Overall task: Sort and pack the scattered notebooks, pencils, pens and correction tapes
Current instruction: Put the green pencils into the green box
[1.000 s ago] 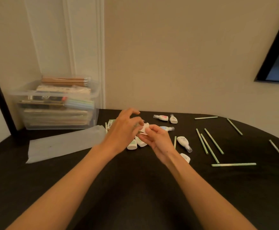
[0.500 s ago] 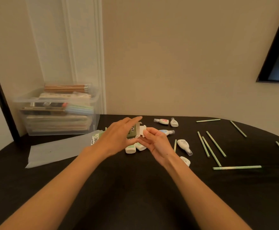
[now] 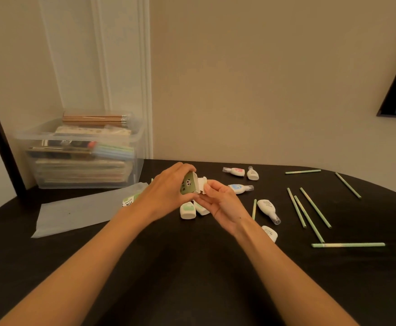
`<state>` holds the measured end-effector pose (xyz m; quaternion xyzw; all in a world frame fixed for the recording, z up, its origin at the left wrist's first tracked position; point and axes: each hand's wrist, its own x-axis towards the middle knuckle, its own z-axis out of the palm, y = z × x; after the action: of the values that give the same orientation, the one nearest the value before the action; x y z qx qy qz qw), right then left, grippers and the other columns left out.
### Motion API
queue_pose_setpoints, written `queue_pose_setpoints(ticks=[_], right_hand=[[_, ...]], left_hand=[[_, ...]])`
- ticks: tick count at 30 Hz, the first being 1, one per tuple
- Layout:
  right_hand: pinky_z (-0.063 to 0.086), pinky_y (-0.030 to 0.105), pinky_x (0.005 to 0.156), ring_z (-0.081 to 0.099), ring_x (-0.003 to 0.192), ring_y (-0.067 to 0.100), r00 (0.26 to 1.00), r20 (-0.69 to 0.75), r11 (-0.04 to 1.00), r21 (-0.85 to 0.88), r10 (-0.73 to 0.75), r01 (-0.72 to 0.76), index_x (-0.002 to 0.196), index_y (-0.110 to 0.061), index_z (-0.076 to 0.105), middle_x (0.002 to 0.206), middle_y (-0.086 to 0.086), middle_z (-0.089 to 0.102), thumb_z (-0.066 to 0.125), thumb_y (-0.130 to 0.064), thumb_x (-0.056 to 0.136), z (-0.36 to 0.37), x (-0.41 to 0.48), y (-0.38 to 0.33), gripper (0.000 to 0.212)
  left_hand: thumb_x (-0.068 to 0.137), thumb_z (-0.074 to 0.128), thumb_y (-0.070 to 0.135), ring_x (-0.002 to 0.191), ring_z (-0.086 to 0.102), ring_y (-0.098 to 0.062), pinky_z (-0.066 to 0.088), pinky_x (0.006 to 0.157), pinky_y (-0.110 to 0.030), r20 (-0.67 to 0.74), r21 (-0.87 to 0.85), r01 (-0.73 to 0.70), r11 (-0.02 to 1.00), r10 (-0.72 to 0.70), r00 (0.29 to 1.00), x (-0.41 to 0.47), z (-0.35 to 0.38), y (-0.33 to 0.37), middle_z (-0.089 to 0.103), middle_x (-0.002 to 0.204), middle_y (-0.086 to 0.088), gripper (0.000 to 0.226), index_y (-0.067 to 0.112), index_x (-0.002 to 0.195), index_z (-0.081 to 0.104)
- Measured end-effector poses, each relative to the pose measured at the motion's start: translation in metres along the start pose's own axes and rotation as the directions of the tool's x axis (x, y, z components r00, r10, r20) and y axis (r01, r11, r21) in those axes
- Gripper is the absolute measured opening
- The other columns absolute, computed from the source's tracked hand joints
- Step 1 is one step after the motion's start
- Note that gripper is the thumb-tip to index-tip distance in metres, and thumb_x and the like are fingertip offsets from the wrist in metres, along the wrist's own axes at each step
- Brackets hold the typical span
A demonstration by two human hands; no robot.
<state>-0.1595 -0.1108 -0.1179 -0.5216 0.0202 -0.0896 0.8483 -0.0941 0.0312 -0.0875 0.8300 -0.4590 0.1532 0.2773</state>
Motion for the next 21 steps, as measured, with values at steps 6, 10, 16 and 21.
queue_pose_setpoints(ticks=[6,10,16,21], right_hand=[[0.056,0.023,0.071,0.070,0.088,0.018,1.000,0.012,0.996,0.091,0.003,-0.004,0.093,-0.007,0.063,0.091,0.009,0.073,0.048,-0.008,0.095,0.011,0.021,0.009,0.016],[0.057,0.022,0.067,0.071,0.084,0.020,0.971,-0.239,0.999,-0.039,0.022,-0.032,0.100,-0.006,0.061,0.093,0.014,0.071,0.048,-0.008,0.095,0.017,0.042,0.017,0.014],[0.050,0.026,0.068,0.063,0.091,0.020,0.895,-0.395,0.532,-0.813,-0.209,-0.235,0.102,-0.001,0.060,0.099,0.015,0.065,0.044,-0.008,0.094,0.027,0.074,0.039,0.019],[0.039,0.032,0.079,0.043,0.119,0.028,0.906,-0.325,0.097,-0.946,-0.269,-0.311,0.124,-0.007,0.039,0.122,0.014,0.054,0.055,-0.021,0.091,0.033,0.101,0.051,0.039]], left_hand=[[0.078,0.069,0.035,0.102,0.049,-0.014,0.040,0.083,-0.025,-0.051,0.036,0.117,0.992,-0.115,0.992,0.003,-0.005,-0.017,0.053,0.113,0.000,0.052,0.016,0.123,0.051],[0.080,0.067,0.037,0.105,0.048,-0.021,0.031,0.079,-0.025,-0.196,0.082,0.343,0.936,-0.322,0.926,0.001,-0.006,-0.041,0.052,0.114,-0.006,0.051,0.013,0.123,0.051],[0.083,0.064,0.038,0.102,0.052,-0.029,0.037,0.073,-0.033,-0.210,0.163,0.634,0.756,-0.602,0.771,-0.003,0.012,-0.088,0.055,0.108,-0.013,0.041,0.008,0.110,0.057],[0.088,0.058,0.036,0.109,0.049,-0.032,0.042,0.085,-0.039,-0.117,0.220,0.697,0.683,-0.691,0.714,-0.001,0.037,-0.107,0.055,0.115,-0.015,0.040,0.005,0.112,0.056]])
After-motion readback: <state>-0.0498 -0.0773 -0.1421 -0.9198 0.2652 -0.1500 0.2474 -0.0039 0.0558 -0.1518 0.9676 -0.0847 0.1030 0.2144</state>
